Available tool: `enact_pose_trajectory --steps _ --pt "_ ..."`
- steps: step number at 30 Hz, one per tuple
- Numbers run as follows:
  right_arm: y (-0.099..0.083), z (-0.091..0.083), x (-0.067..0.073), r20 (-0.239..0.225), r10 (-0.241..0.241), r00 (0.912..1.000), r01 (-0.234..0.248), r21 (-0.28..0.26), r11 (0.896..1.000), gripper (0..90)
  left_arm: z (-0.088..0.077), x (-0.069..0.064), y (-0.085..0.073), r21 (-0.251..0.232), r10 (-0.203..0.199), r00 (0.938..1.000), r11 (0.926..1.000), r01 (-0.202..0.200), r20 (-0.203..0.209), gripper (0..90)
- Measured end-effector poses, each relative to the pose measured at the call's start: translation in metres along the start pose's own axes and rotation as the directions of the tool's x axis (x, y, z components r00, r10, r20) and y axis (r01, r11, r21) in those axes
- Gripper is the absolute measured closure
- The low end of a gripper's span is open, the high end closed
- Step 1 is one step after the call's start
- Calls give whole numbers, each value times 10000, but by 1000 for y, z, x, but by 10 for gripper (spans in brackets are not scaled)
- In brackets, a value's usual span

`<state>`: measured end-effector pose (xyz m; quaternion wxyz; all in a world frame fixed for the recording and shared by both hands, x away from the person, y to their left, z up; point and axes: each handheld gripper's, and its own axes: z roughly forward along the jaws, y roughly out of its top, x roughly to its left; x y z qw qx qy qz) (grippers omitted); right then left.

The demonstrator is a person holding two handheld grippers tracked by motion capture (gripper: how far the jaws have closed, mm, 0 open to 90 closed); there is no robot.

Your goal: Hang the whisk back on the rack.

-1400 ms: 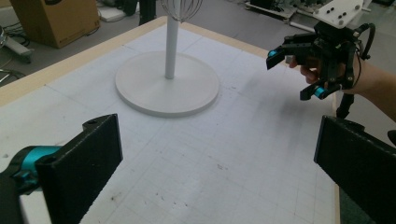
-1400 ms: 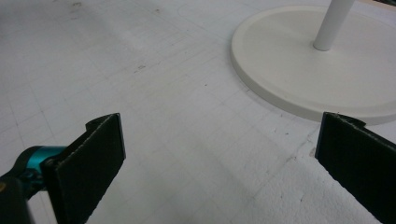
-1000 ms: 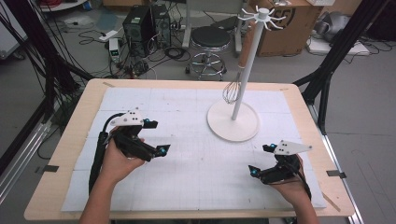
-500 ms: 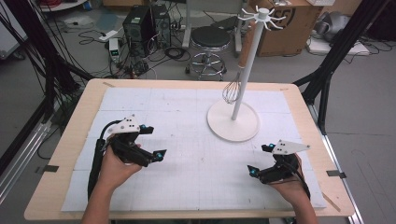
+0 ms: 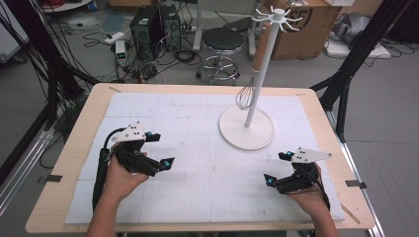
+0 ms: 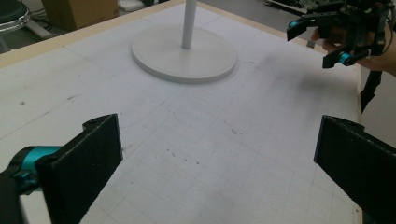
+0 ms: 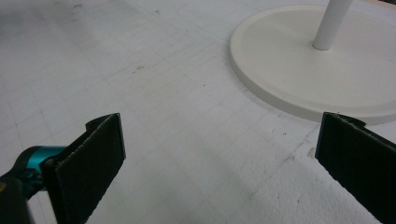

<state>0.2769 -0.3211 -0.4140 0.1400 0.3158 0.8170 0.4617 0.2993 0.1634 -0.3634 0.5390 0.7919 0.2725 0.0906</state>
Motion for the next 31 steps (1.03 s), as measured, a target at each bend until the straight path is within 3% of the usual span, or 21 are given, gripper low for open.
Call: enact_pose_trajectory --steps 15,31 --pt "3 -2 3 76 -150 9999 150 -33 9999 5 7 2 -9 255 -128 9999 9996 125 110 16" --pt "4 3 1 -5 -203 9998 203 33 9998 5 4 4 -14 334 -292 9996 9990 294 -53 16"
